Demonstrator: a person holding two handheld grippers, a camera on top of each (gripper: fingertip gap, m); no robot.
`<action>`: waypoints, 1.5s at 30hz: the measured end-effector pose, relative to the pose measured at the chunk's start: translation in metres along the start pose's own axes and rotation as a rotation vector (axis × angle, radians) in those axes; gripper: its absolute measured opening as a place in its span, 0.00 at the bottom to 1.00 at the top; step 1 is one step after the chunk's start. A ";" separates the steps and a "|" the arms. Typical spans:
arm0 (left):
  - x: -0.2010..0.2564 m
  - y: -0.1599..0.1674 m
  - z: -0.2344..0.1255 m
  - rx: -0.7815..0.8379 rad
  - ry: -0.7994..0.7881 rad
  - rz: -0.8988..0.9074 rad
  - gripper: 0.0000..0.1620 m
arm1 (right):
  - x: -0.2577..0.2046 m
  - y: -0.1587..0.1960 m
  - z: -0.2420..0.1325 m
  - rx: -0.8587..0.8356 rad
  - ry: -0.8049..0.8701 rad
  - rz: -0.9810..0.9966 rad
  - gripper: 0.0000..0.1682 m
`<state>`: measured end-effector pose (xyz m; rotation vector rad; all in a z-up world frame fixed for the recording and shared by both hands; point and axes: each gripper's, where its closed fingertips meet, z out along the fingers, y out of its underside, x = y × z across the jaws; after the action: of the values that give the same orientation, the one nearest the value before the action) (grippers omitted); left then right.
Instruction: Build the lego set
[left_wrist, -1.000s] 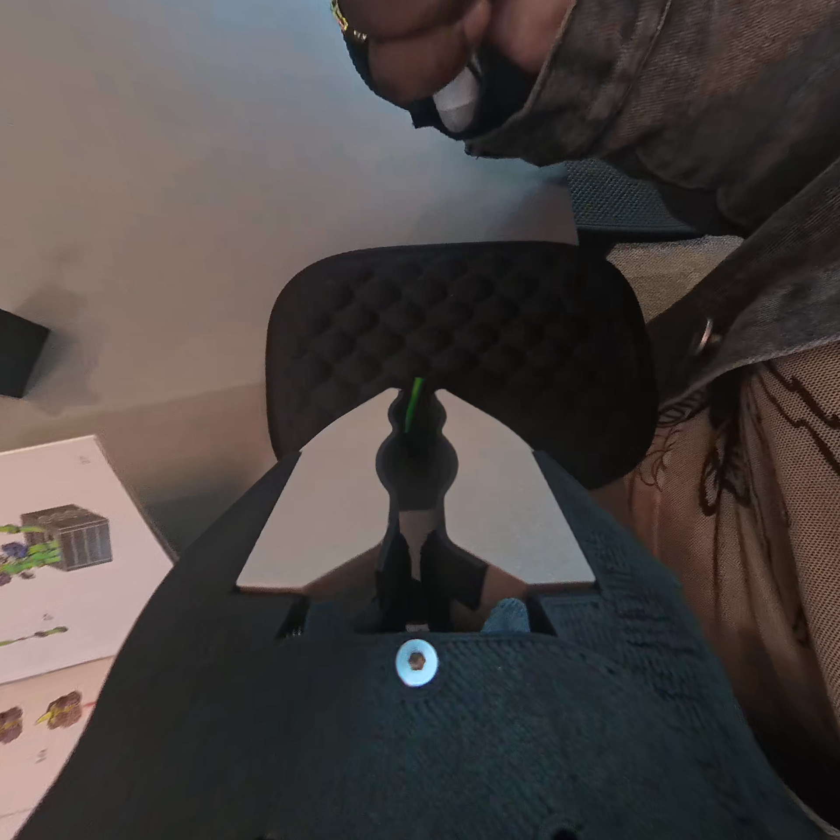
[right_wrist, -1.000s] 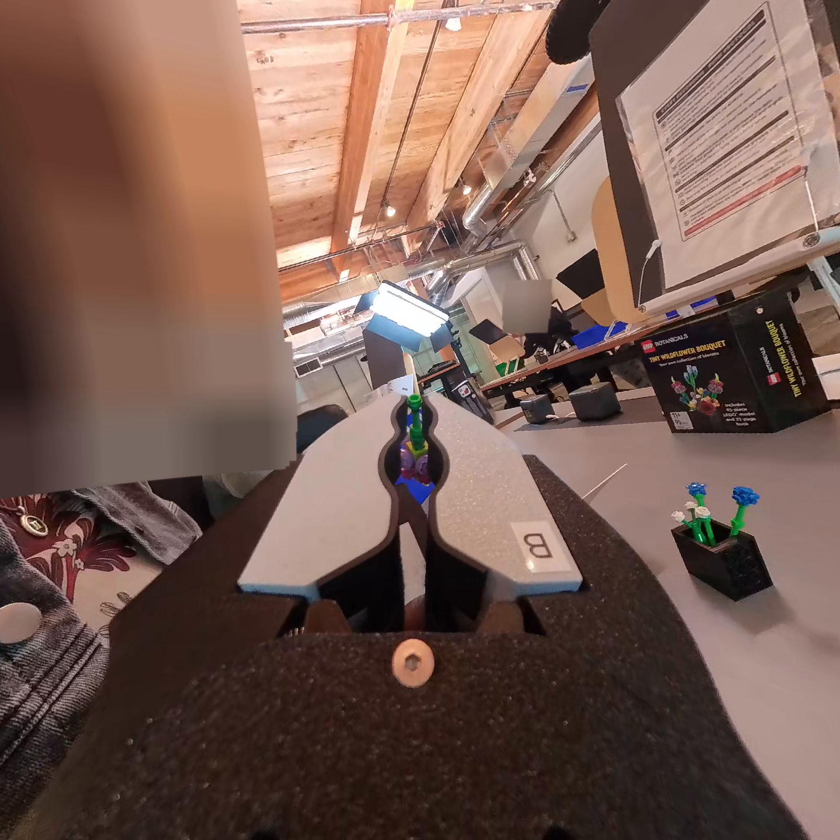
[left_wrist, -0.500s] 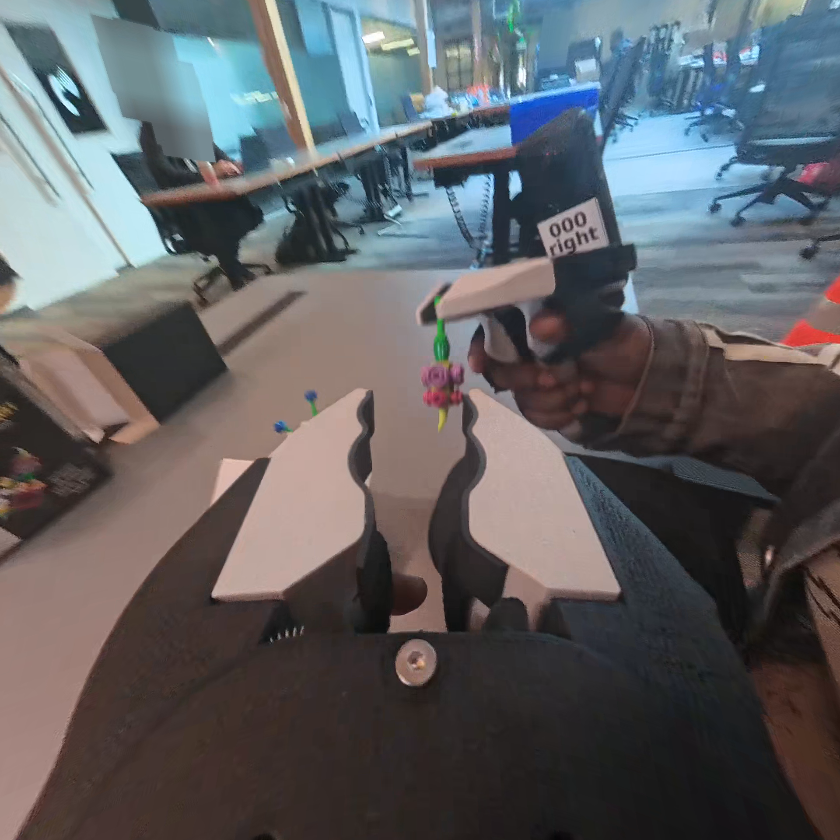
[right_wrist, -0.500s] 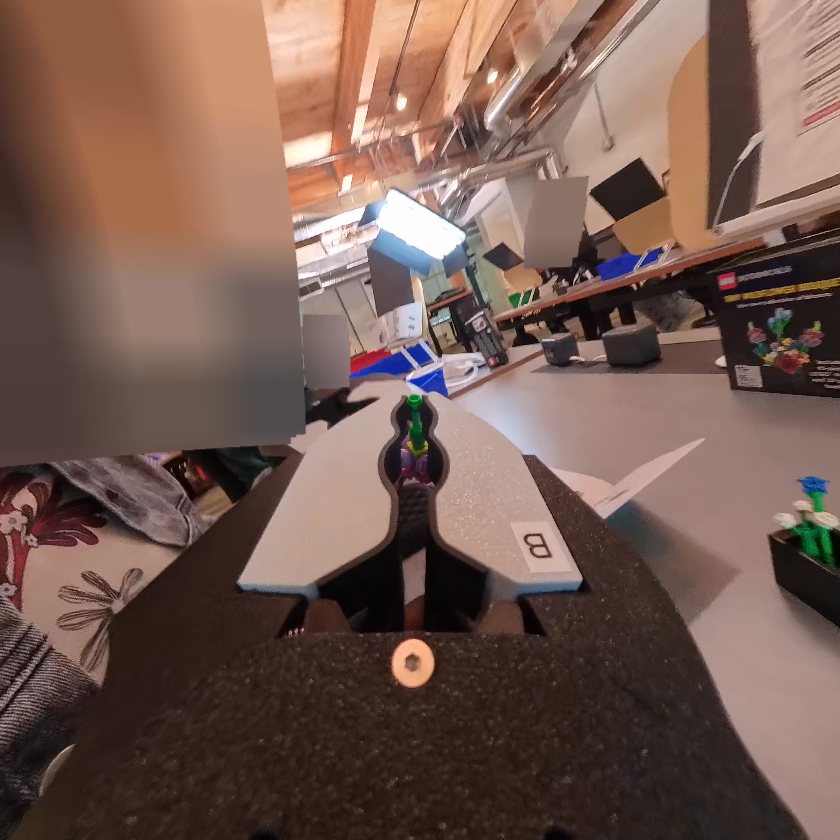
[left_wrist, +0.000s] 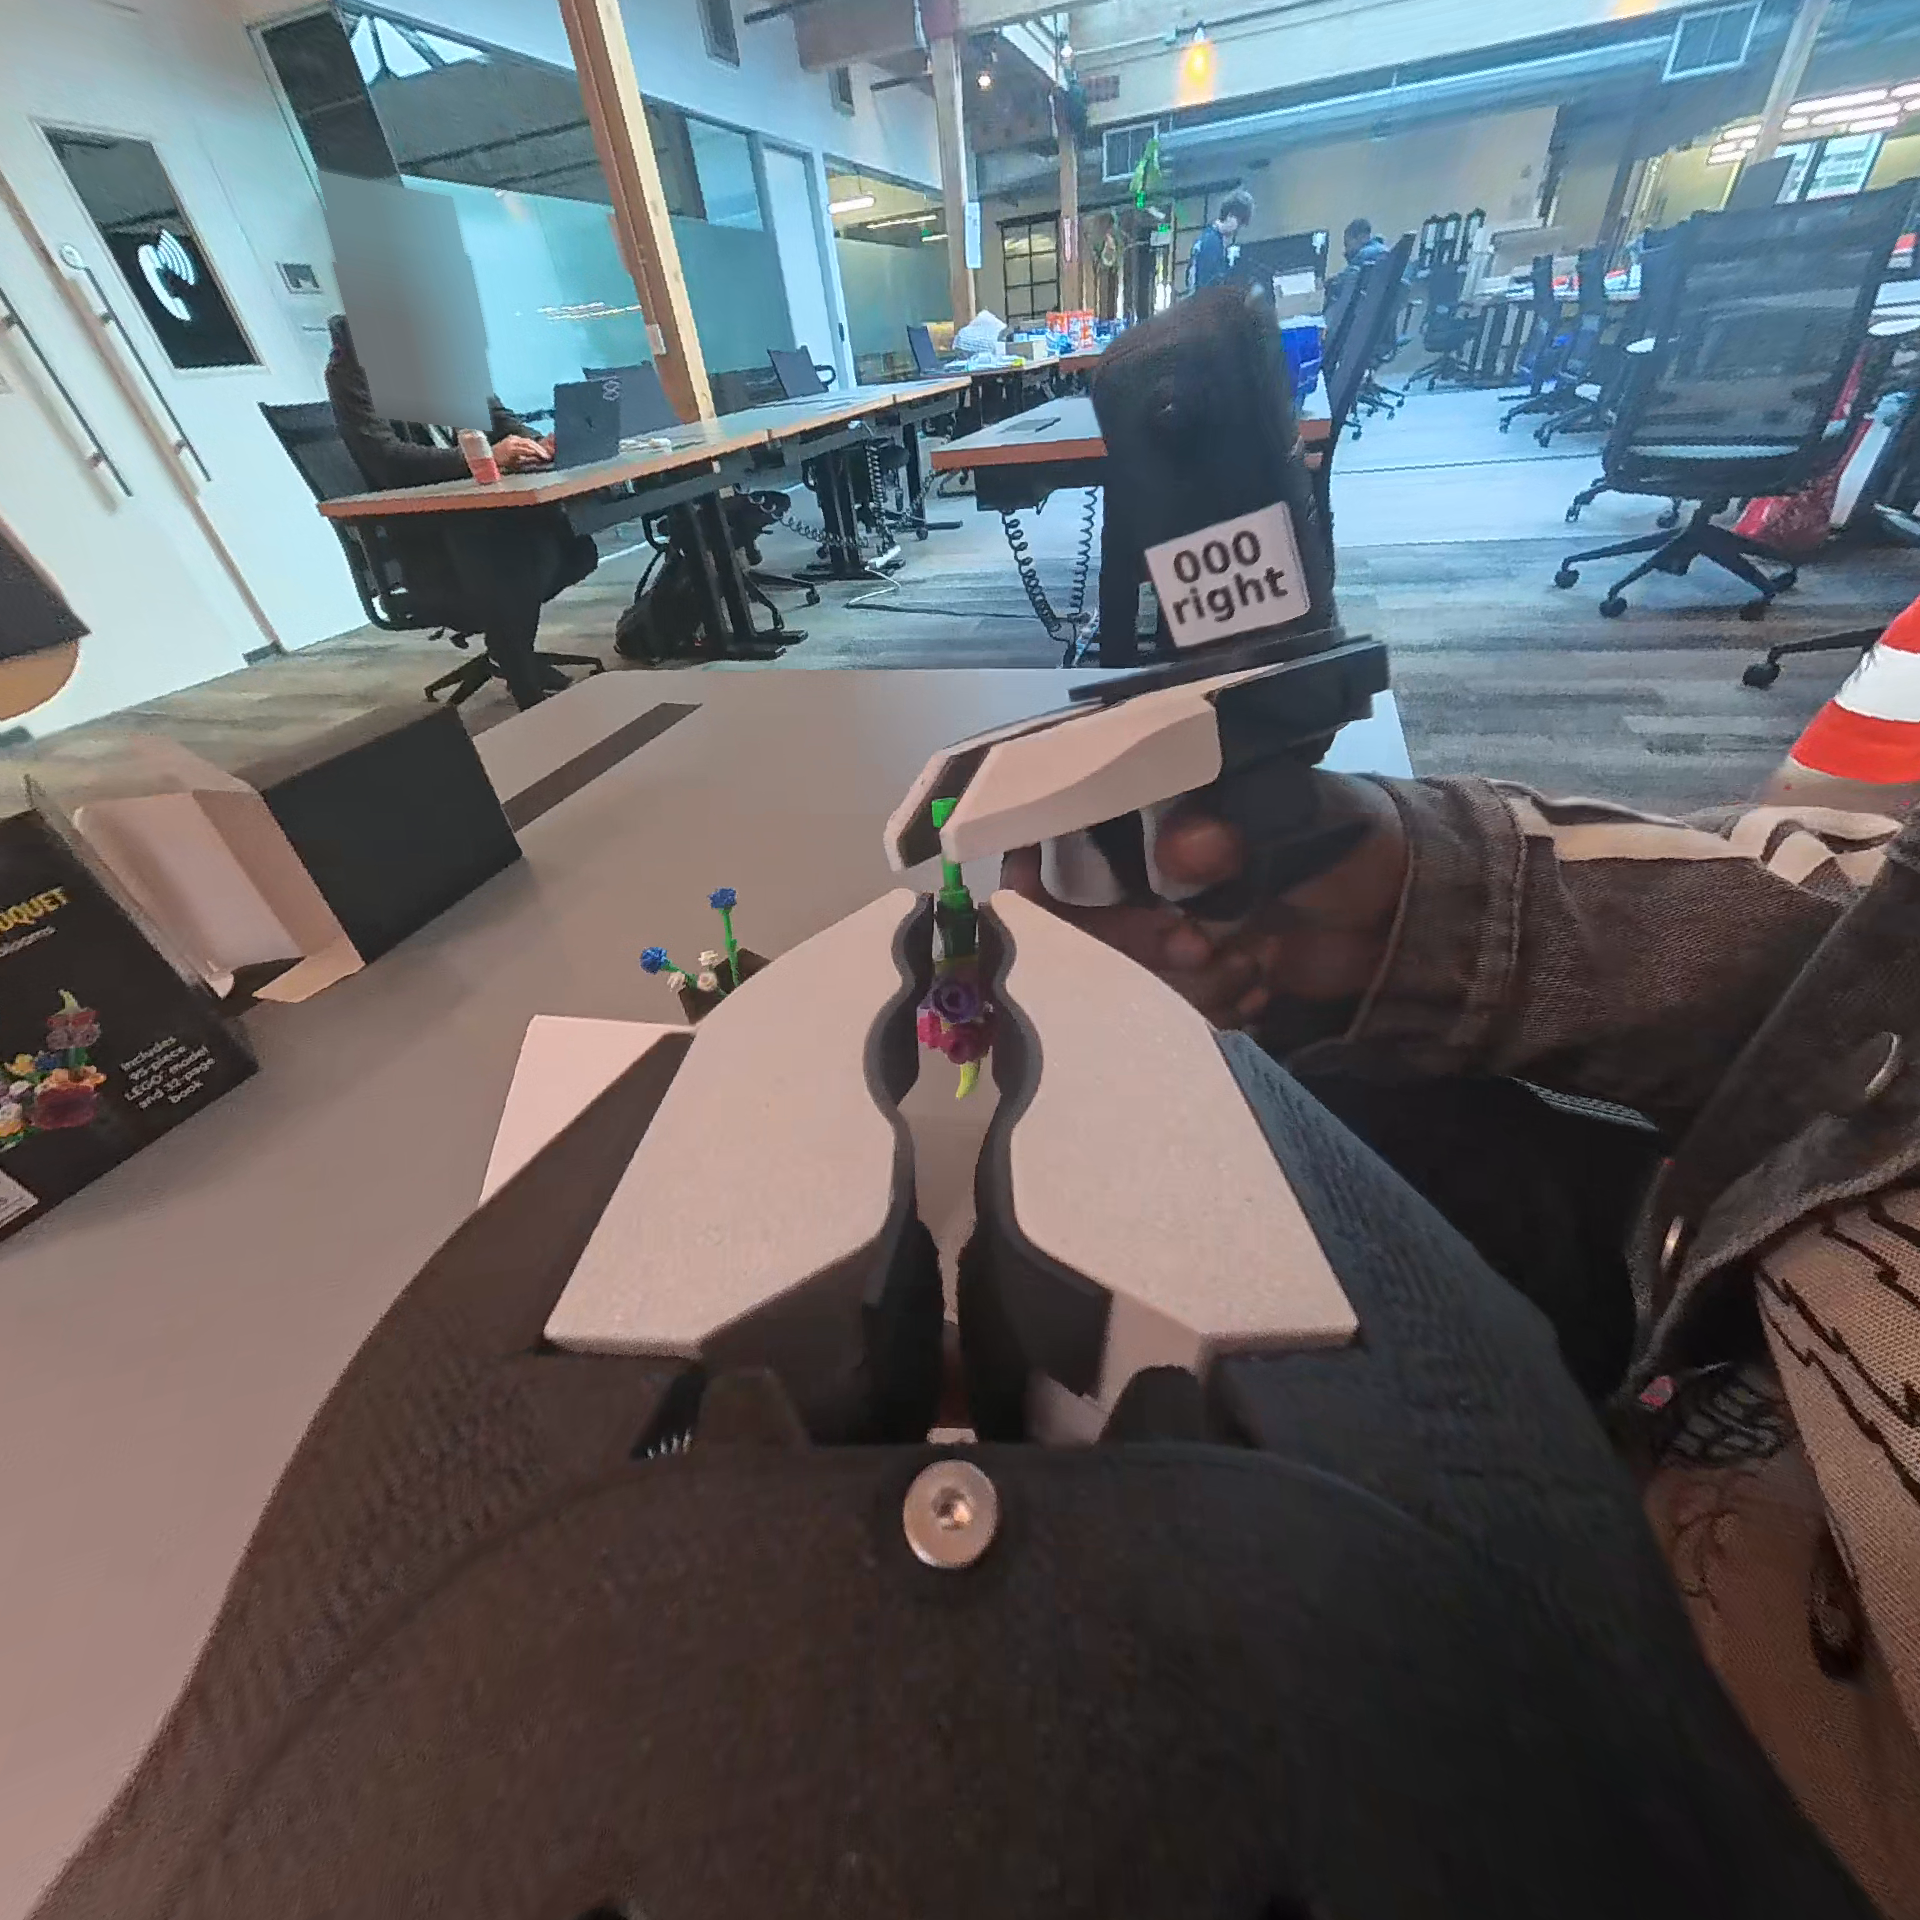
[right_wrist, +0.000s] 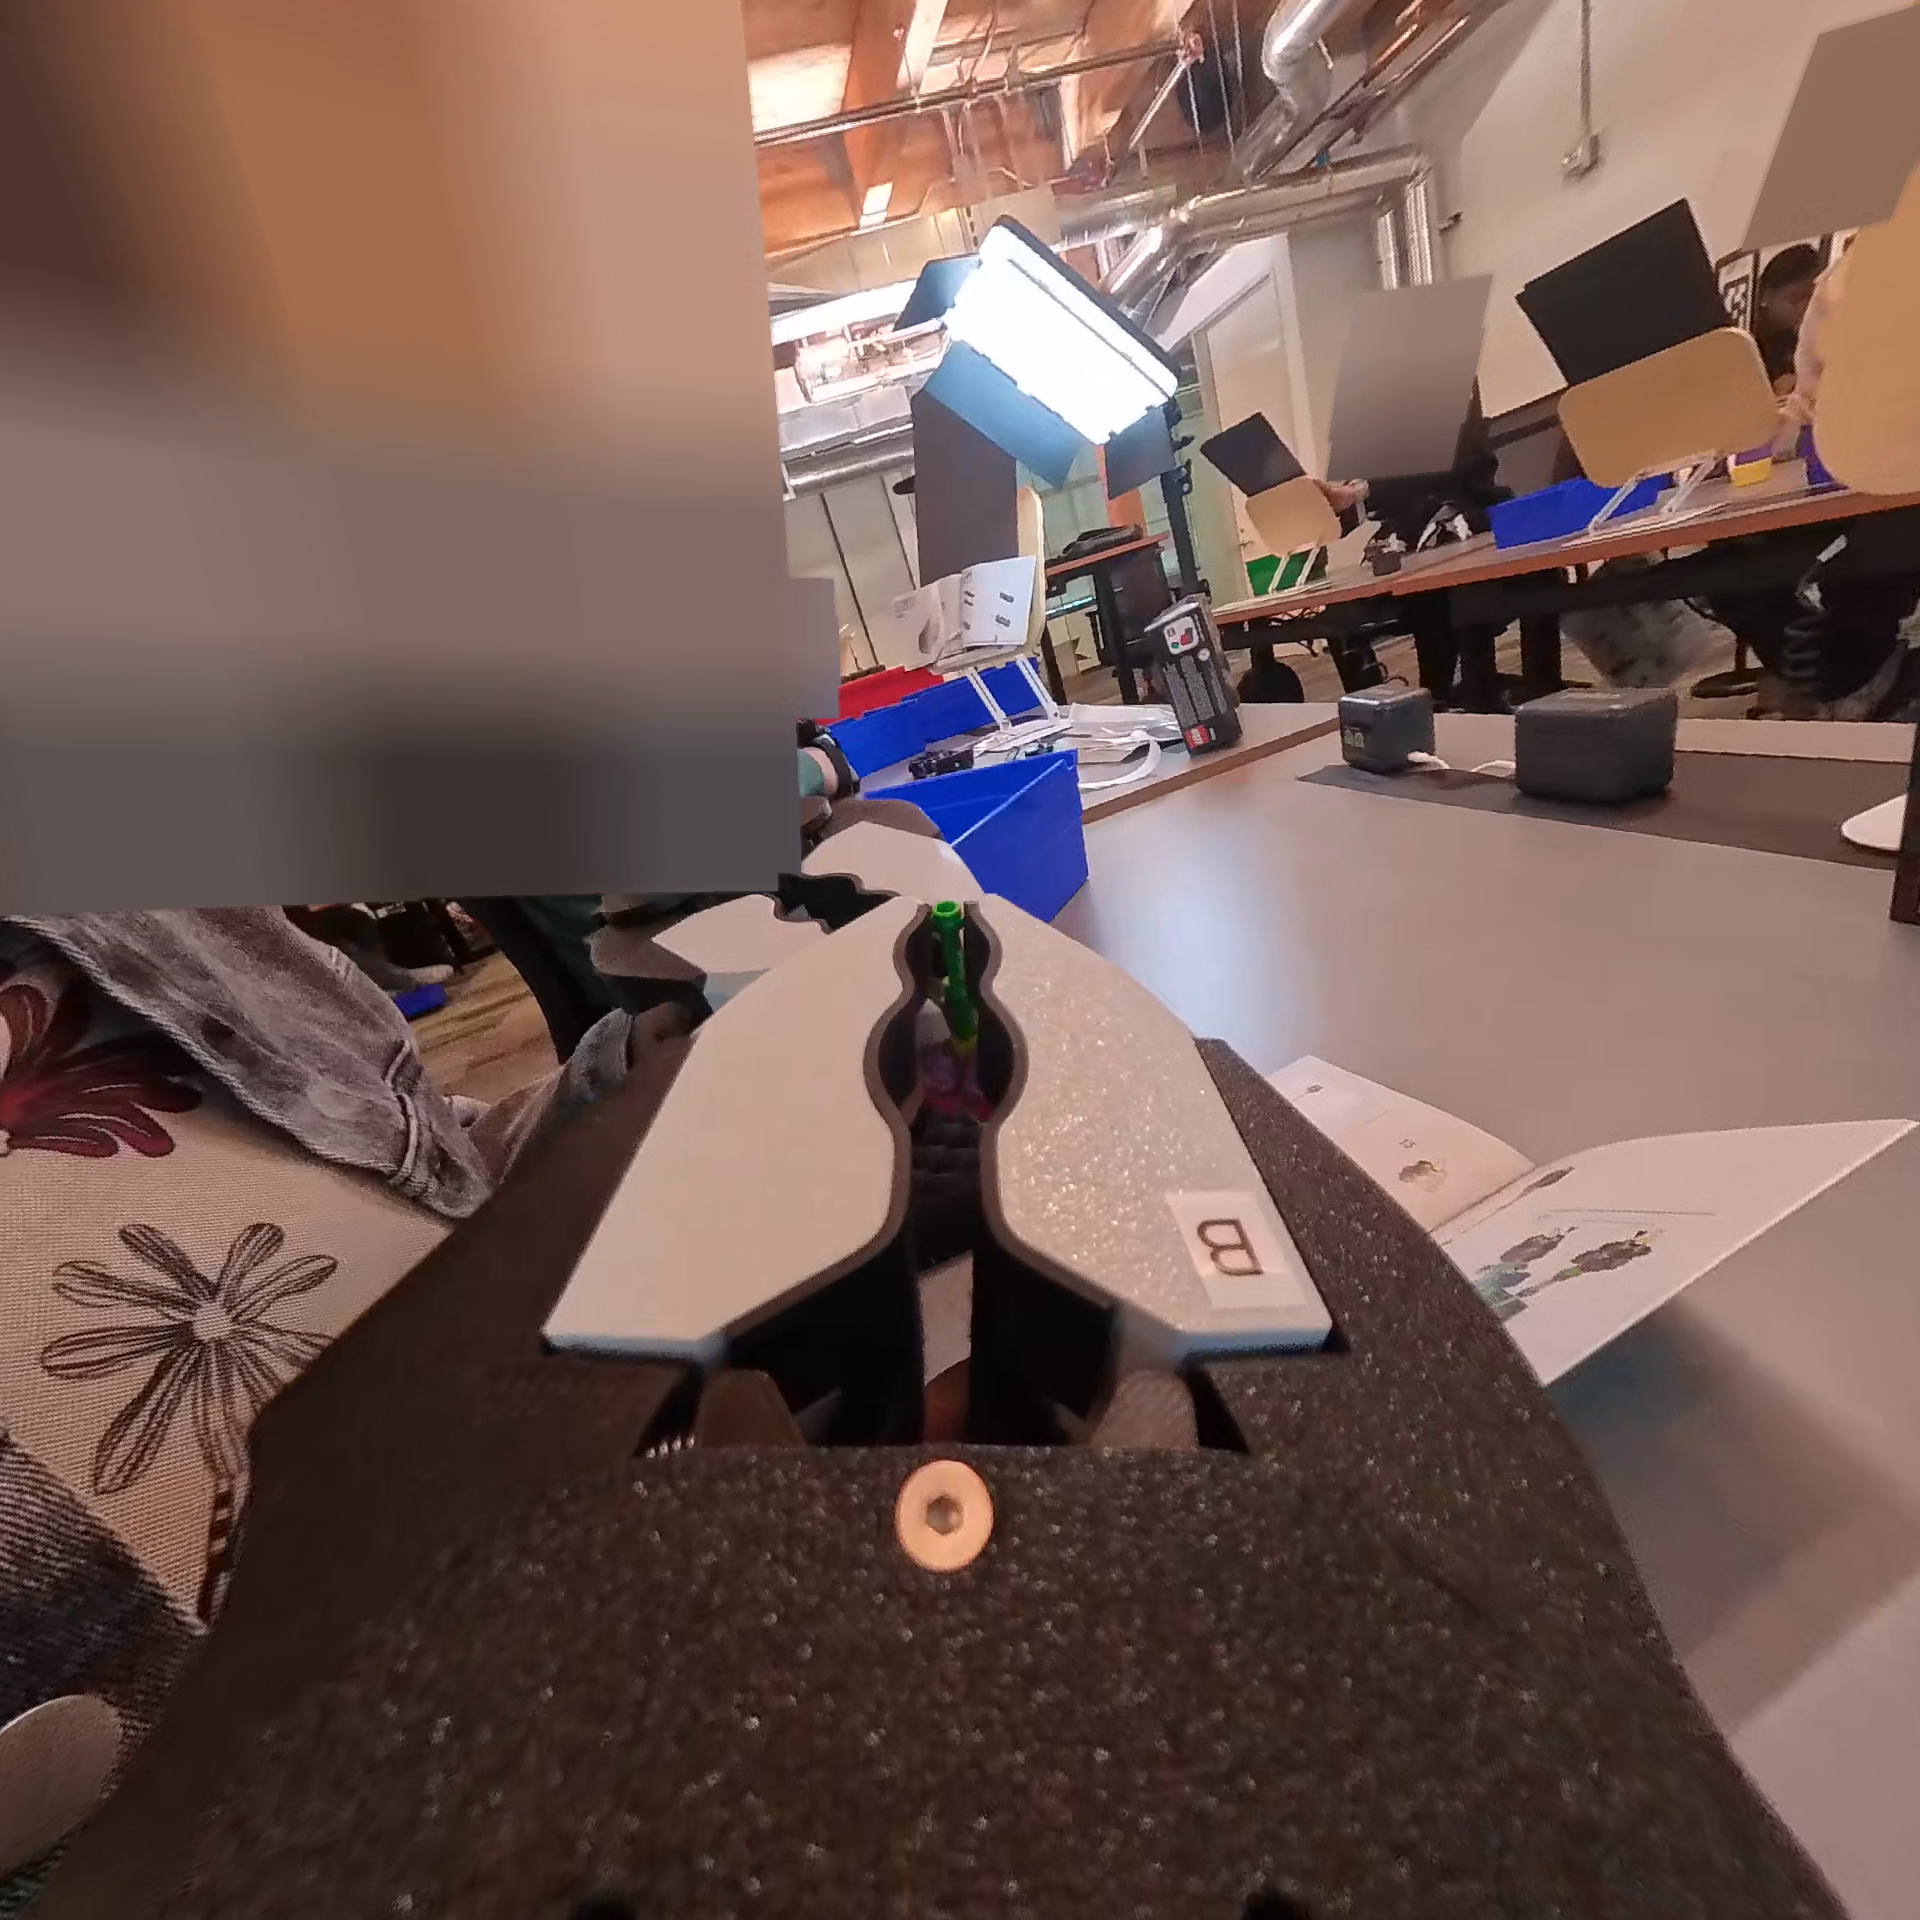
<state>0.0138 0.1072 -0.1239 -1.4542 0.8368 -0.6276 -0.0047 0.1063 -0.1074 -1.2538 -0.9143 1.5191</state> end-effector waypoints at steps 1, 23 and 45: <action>-0.001 0.001 -0.001 -0.002 -0.004 -0.003 0.05 | 0.000 0.001 0.002 -0.008 0.000 -0.005 0.03; -0.017 0.027 -0.021 -0.070 -0.086 0.023 0.04 | 0.003 0.023 0.022 -0.180 0.040 -0.126 0.04; -0.019 0.028 -0.022 -0.031 -0.093 0.018 0.02 | 0.001 0.016 0.012 -0.176 0.000 -0.102 0.09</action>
<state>-0.0180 0.1108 -0.1476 -1.4911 0.7892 -0.5319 -0.0195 0.1024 -0.1205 -1.3110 -1.1149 1.3827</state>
